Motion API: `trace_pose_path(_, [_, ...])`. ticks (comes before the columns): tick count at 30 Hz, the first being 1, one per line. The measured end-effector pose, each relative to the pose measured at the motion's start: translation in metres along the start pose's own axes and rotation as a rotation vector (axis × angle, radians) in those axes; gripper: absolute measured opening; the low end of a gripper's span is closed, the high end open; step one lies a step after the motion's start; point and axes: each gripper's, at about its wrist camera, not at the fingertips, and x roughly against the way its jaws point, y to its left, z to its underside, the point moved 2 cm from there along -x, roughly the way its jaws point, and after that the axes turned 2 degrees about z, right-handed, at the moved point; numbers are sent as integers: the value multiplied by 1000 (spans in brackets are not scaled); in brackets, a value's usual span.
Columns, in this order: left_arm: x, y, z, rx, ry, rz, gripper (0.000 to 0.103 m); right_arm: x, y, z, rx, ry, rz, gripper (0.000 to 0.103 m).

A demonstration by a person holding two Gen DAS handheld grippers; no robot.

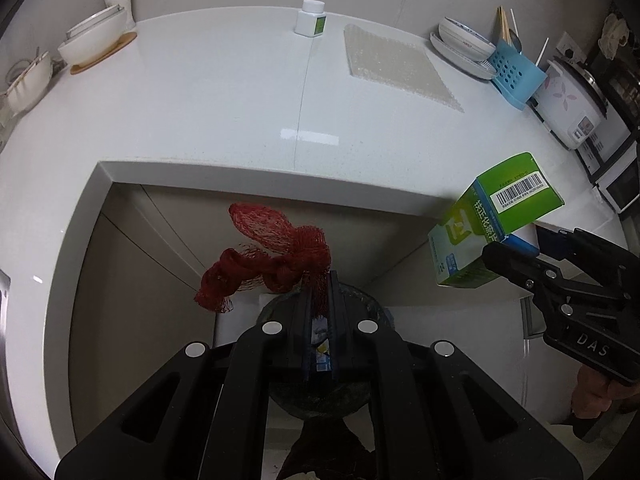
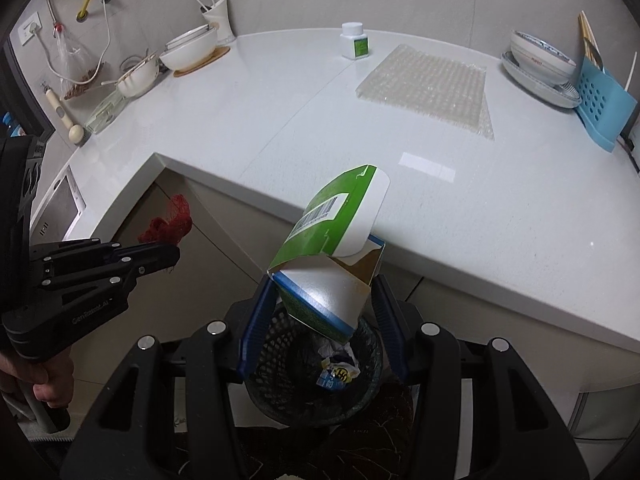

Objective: Collect trash
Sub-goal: 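Carry both held items down over the wastebasket with both tools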

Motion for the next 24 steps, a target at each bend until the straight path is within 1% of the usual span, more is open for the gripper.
trace_pose_path(6, [-17,4,14,6,32,-26,6,-18,6,16,15,46,-5,47])
trace_pose_path(15, [-48,5,30,7,79,-4,6,-54,7,38,14,129,-12,47])
trace_pose_path(21, [-67,4,39,-19,100,-13,6,-77,9,50,18,184,-12,47])
trace_pose_path(24, [-77,7,42,-9,117,-12,6,-87,9,56,19,208,-16,47])
